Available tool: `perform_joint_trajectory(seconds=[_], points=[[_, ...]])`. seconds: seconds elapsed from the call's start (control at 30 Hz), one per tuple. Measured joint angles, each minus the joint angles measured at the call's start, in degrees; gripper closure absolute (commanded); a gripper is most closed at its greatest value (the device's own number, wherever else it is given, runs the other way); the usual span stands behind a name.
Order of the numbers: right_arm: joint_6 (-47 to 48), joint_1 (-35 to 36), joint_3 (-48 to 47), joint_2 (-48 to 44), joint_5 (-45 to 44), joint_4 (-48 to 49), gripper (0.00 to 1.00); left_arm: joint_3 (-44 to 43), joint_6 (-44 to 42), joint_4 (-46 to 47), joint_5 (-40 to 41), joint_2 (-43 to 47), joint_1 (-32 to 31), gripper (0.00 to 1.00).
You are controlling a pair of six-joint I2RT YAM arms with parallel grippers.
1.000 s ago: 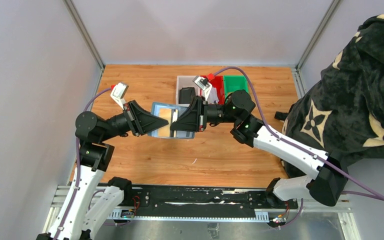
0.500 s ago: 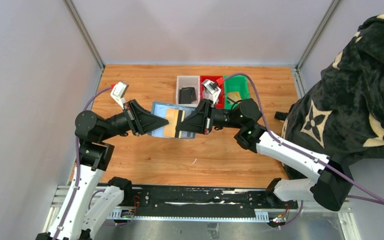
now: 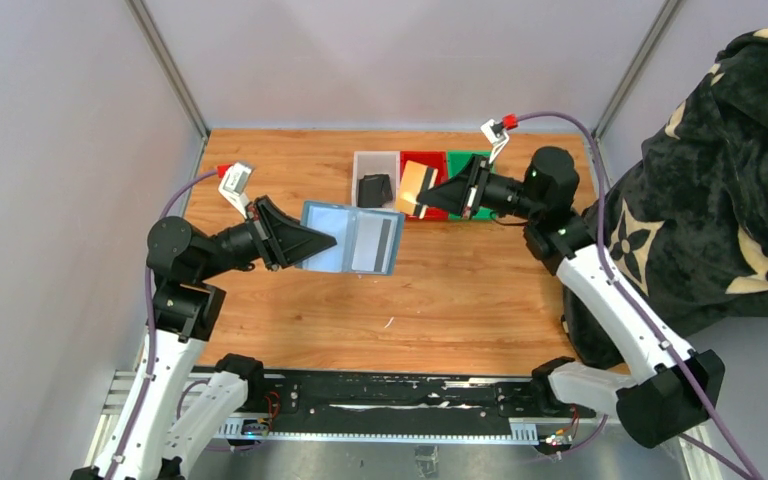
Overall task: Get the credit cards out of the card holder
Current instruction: Place the credit card in the storage box.
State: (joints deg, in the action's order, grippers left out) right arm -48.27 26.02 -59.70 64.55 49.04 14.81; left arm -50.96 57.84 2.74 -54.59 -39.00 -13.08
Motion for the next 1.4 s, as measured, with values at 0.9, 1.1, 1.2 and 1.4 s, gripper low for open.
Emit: perform_joint_trajectory(seconds=[0.9, 1.1, 1.2, 1.4], points=[[32.76, -11.47, -41.83, 48.22, -47.98, -48.48, 1.0, -1.14, -8.61, -6.78, -1.38, 1.05, 0.0, 1.0], [34.03, -13.31, -48.33, 55.54, -46.1, -50.71, 1.0, -1.14, -9.35, -6.78, -1.77, 1.05, 0.0, 1.0], [34.49, -13.44, -50.03, 58.45, -44.81, -51.3, 1.0, -1.14, -9.46, -6.78, -1.84, 1.03, 0.0, 1.0], [35.34, -13.49, -51.84, 62.18, -41.11, -53.33, 1.0, -1.14, -9.66, -6.78, -1.9, 1.03, 0.0, 1.0]])
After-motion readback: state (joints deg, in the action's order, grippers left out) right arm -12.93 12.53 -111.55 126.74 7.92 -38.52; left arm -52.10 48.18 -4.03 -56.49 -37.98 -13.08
